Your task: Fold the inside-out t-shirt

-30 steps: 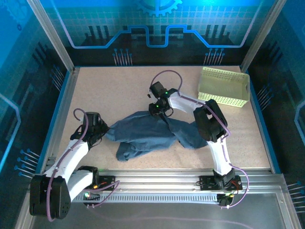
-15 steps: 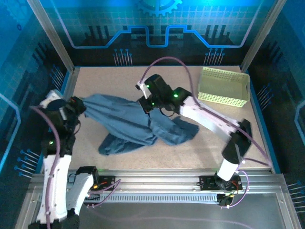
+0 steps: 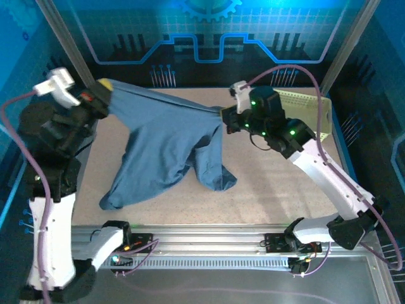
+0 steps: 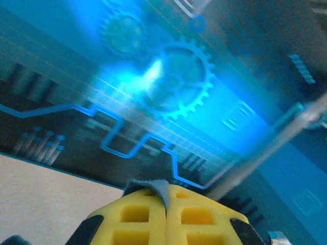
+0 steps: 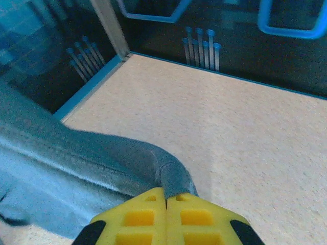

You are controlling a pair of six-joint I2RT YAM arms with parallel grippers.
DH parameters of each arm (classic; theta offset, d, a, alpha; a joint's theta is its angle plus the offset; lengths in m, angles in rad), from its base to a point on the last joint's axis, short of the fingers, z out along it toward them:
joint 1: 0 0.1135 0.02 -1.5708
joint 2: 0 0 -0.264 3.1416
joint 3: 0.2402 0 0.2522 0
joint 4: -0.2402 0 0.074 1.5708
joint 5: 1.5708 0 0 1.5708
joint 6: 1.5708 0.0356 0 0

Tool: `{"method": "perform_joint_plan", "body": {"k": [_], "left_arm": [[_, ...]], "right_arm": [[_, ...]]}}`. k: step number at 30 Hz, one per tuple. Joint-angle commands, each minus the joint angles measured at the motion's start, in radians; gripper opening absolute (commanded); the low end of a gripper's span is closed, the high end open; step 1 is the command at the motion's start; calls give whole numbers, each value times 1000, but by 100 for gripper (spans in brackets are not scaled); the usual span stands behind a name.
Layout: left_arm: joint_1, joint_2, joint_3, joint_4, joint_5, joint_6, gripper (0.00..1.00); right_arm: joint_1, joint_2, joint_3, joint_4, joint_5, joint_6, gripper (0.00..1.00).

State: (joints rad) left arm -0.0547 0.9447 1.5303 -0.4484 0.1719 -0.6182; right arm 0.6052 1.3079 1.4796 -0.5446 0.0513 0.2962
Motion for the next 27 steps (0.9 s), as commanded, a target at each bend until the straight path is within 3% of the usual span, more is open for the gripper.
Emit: {"method": "perform_joint_plan", "body": {"k": [1, 8, 13, 15, 17, 18, 19, 20, 22, 27], "left_arm": [[-298, 30, -104, 82, -57, 78, 0], [-752, 235, -349, 279, -273, 59, 0], [-954, 542, -345, 361, -260, -5, 1], [-985, 627, -301, 312, -246, -10, 22], [-989, 659, -281, 249, -256, -11, 28], [-987, 655, -286, 214, -285, -6, 34], [-982, 637, -300, 185, -317, -2, 47], [-972, 616, -317, 165, -344, 1, 56], [-937, 554, -368, 118, -379, 5, 63], [-800, 352, -517, -96, -540, -64, 69]], "right_arm": [[-118, -79, -151, -4, -51, 66, 0], [-319, -107, -370, 27, -117, 93, 0], [-454, -81, -457, 56, -148, 117, 0], [-488, -65, -479, 68, -148, 126, 0], [-508, -54, -493, 80, -160, 125, 0], [-514, -47, -496, 82, -157, 123, 10], [-516, -44, -497, 83, -151, 119, 21], [-515, -42, -495, 81, -150, 114, 26], [-513, -42, -490, 76, -151, 104, 40], [-450, -74, -475, 10, -91, 68, 52]]}}
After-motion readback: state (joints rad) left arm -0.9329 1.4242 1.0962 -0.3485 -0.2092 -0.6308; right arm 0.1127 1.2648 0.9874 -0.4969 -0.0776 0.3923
